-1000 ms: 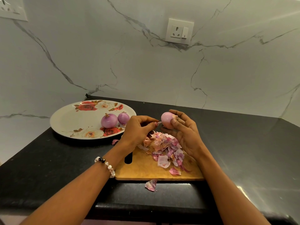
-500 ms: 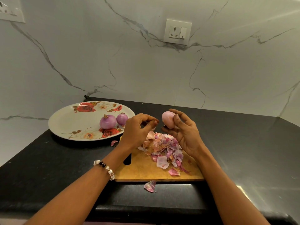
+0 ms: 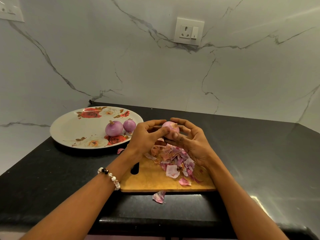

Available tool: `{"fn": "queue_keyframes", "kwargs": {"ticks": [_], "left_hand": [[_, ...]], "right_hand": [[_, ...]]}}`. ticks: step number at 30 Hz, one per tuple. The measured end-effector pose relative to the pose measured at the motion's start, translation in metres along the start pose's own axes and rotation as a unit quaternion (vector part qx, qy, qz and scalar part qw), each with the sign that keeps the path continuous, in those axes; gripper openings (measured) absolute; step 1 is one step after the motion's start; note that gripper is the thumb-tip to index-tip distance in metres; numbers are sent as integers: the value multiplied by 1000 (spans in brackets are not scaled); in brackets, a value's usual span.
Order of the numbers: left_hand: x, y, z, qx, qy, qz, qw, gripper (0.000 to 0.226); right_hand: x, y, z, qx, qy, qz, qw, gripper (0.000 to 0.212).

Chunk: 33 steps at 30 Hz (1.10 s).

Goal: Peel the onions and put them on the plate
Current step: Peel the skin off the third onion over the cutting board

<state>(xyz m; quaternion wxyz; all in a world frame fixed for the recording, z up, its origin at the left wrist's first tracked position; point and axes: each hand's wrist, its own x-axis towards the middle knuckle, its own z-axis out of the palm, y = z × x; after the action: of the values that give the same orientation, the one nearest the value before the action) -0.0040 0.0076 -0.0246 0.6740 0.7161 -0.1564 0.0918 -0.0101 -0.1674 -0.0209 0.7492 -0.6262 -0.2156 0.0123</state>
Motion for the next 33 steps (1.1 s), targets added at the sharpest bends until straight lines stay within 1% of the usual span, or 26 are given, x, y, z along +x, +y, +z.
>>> {"fn": "queue_keyframes", "kwargs": {"ticks": [4, 7, 11, 15, 19, 22, 25, 28, 30, 33], "left_hand": [[0, 0, 0, -26, -26, -33, 999, 39], [-1, 0, 2, -21, -50, -46, 997, 38], [-3, 3, 1, -66, -78, -74, 992, 35], [-4, 5, -1, -79, -84, -86, 990, 33], [-5, 7, -2, -61, -84, -79, 992, 31], [-5, 7, -2, -32, -59, -71, 995, 33], [-6, 8, -2, -71, -49, -88, 992, 31], [-5, 10, -1, -133, -76, -108, 982, 25], [-6, 10, 0, -126, -84, -107, 983, 29], [-7, 8, 1, -113, -76, -103, 985, 22]], "right_hand": [[-1, 1, -2, -59, 12, -32, 998, 52], [-2, 0, -2, -103, 17, -49, 993, 54], [-1, 1, -4, -149, 8, -70, 986, 56], [0, 0, -4, -156, -1, -77, 985, 58], [0, 1, -5, -160, -2, -84, 983, 58], [0, 2, -7, -139, 16, -73, 987, 56], [0, 2, -9, -131, 25, -71, 989, 56], [0, 1, -8, -145, 15, -75, 987, 56], [0, 1, -7, -153, 2, -78, 985, 58], [1, 1, -5, -174, -9, -91, 980, 61]]}}
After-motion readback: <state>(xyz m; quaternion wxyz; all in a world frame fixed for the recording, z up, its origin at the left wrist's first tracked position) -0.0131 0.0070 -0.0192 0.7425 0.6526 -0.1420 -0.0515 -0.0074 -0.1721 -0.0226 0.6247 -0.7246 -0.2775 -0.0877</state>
